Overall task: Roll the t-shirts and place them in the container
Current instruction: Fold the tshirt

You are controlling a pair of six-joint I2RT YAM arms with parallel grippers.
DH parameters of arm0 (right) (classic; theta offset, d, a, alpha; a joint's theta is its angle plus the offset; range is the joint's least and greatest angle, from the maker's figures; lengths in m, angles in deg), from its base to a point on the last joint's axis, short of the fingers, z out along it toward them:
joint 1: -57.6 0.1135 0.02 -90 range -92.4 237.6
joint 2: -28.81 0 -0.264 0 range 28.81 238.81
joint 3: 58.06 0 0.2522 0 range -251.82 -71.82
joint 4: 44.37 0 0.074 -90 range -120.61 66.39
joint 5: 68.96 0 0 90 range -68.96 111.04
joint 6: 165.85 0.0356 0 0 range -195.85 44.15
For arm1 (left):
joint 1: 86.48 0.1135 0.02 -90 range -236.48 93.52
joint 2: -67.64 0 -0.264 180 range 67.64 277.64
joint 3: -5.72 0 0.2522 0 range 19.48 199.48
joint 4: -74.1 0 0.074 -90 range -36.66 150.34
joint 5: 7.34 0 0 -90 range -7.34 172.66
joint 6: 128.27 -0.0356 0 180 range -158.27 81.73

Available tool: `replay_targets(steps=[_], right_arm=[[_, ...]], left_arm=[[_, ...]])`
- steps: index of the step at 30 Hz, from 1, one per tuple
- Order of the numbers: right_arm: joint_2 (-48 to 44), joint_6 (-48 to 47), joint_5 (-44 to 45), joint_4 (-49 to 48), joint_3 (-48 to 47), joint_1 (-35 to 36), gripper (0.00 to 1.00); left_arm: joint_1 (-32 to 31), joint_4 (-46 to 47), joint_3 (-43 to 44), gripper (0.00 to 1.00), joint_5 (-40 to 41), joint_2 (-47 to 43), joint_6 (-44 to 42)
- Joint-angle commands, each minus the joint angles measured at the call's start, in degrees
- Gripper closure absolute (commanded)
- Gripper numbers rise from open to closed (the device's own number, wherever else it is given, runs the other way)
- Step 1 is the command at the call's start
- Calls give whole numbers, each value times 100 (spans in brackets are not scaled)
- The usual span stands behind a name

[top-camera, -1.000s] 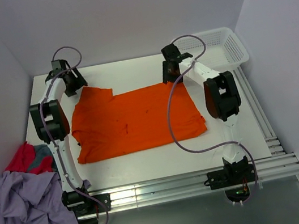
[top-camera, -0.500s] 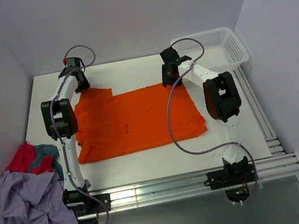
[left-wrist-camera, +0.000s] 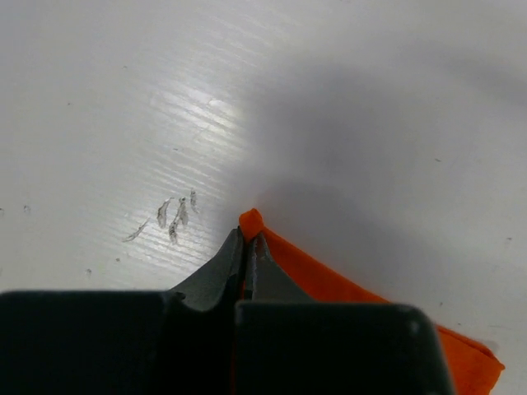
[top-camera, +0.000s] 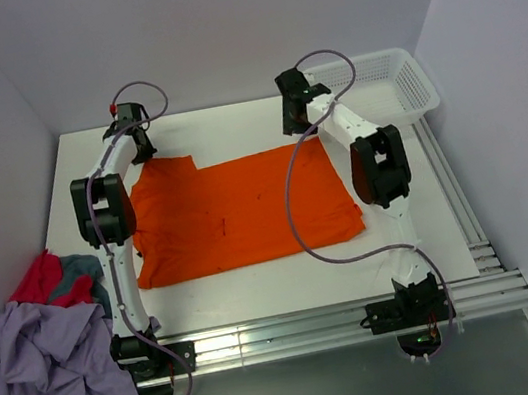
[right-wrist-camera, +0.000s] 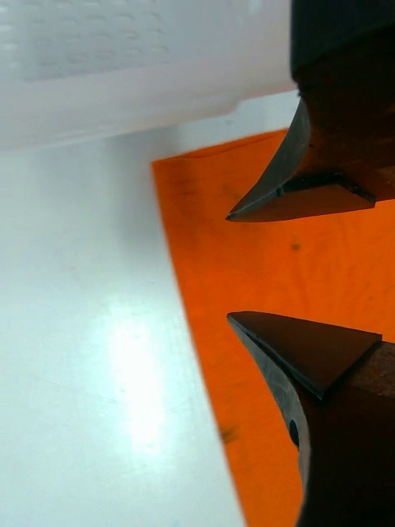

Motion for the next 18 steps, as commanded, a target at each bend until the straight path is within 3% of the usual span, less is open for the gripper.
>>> replay_targets(steps=[1,9,18], right_arm=[[327,-28,551,620,-510,37,45],[660,59,761,761,-615,37,43],[696,305,1078,594,-510,37,44]], left_arm=[[39,-59,-87,100,338,-450,-150],[57,-191,-184,100,794,-538,-116],[145,-121,-360,100,452,-705,-19]])
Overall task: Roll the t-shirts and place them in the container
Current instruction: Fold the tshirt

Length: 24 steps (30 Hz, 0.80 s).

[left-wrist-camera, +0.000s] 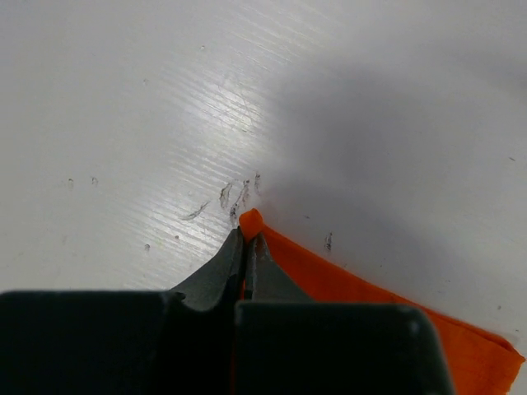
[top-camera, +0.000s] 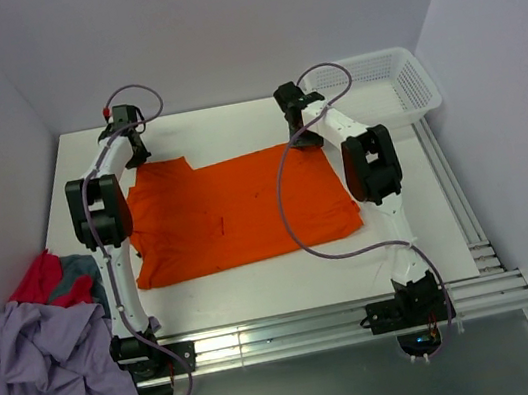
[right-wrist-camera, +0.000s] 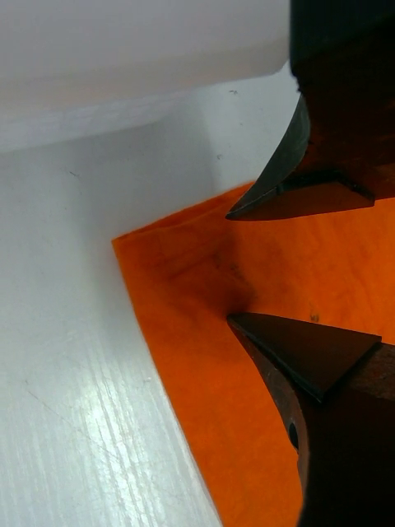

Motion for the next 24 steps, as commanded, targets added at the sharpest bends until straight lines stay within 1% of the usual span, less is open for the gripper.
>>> replay_targets(steps=[1,4,12,17,19,21,22,23,24], right_arm=[[-45,170,357,-79,-160,37,44],[-45,266,428,-167,-239,28,43],[280,644,-117,-282,-635,-86,43],[403,715,-205,-404,-670,-112,43],[543,706,-162,-274,-775,-112,43],[588,706,-65,-211,-793,-112,47],[536,671,-47,-281,-689,-112,50],[483,680,-38,-351,-592,-112,51],[430,706,-30,-404,-495,-104,58]], left_arm=[[57,28,-52,100,-33,-480,-1],[57,46,-78,100,-130,-506,-10],[-39,63,-122,100,-77,-559,-89],[-66,54,-131,100,-130,-576,-80],[-75,54,-131,100,-121,-594,-80],[-75,28,-114,100,-130,-594,-80],[-75,37,-105,100,-130,-603,-80],[-75,37,-113,100,-139,-620,-72],[-75,37,-113,100,-139,-629,-72]])
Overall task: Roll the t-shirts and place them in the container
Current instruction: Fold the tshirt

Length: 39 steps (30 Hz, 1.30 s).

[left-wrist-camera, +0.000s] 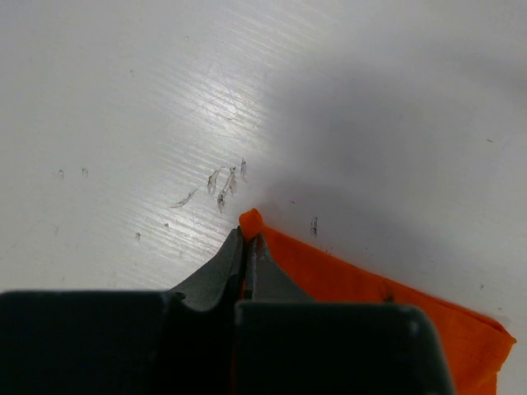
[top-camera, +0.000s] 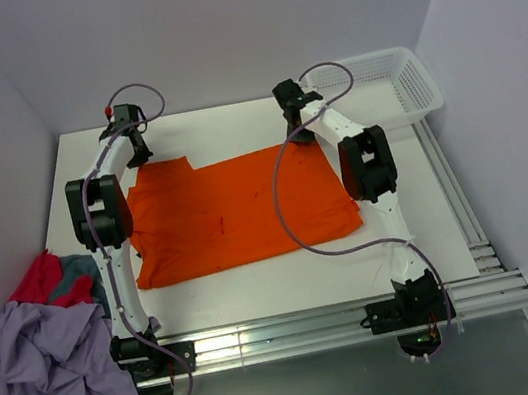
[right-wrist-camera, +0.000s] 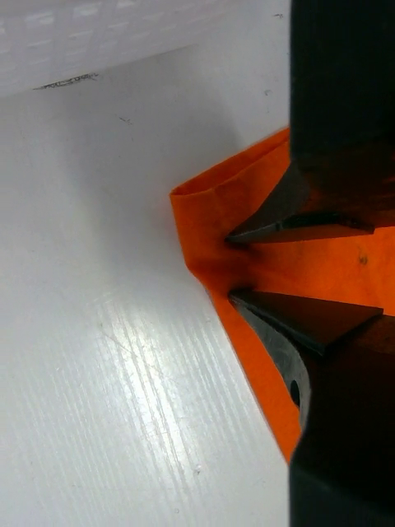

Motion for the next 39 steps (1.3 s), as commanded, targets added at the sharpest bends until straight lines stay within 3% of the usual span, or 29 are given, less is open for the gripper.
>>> replay_targets(steps=[1,2,4,5,8,18,25,39], right_arm=[[-57,105,169,-168,163,-49,65],[-101,123,222,-195,199,-49,75],[-102,123,240,-161,138,-49,80],[-84,123,231,-134,86,-49,89],[-145,131,178,-177,41,-40,100],[-822,-62,398,-617,620,83,100],[-1393,-79,424,-1152,1534,171,100],[-2131,-88,661,-1373,2220,373,100]], left_arm=[[-18,34,0,100,-60,-502,-61],[-26,26,0,100,-60,-511,-52],[-27,34,0,100,-60,-555,-52],[-35,34,0,100,-69,-573,-52],[-53,87,-44,100,-113,-695,-52],[-71,193,-342,100,-7,-1144,-34],[-106,324,-755,100,54,-1592,-25],[-369,131,-1256,100,467,-2268,-43]])
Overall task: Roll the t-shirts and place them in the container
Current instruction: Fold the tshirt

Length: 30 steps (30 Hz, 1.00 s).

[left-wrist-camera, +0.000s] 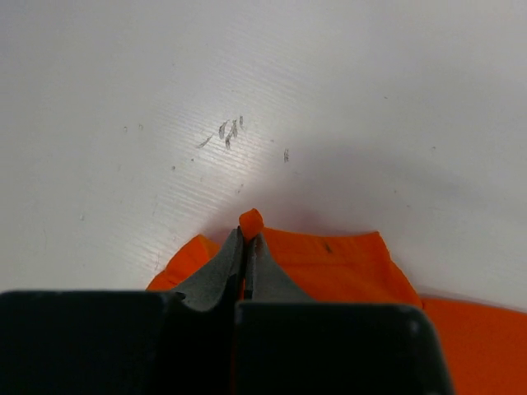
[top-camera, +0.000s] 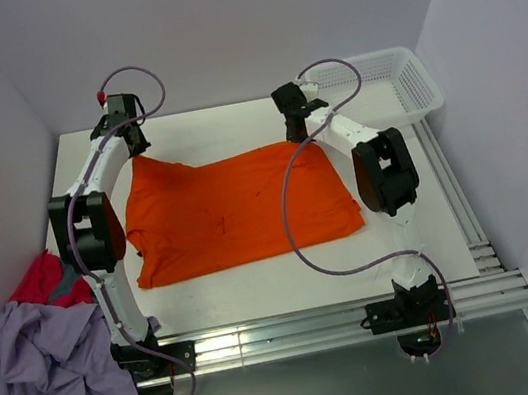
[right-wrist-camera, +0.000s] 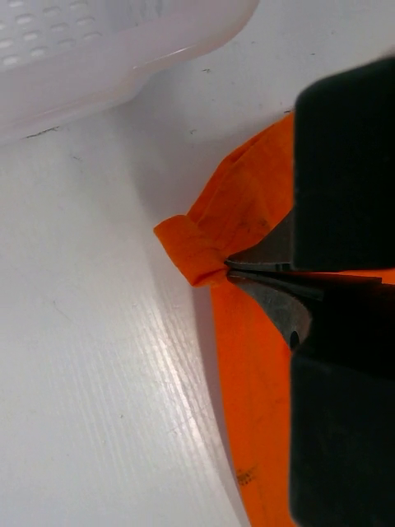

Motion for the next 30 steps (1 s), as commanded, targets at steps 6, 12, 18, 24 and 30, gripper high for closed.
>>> replay_targets(steps=[6,12,18,24,30], right_arm=[[-651,80,277,-237,454,61,100],[-888,283,409,-271,858,69,100],[-1214,406,400,-448,1368,78,100],[-1407,494,426,-553,1711,113,100],[-1600,555,584,-597,2018,183,100]], left_arm=[[-140,-454,-133,100,561,-606,78],[-140,-586,-502,100,613,-834,201],[-149,-613,-827,100,543,-1273,236],[-228,-631,-1179,100,526,-1792,227],[-298,-587,-1645,100,604,-2205,192]])
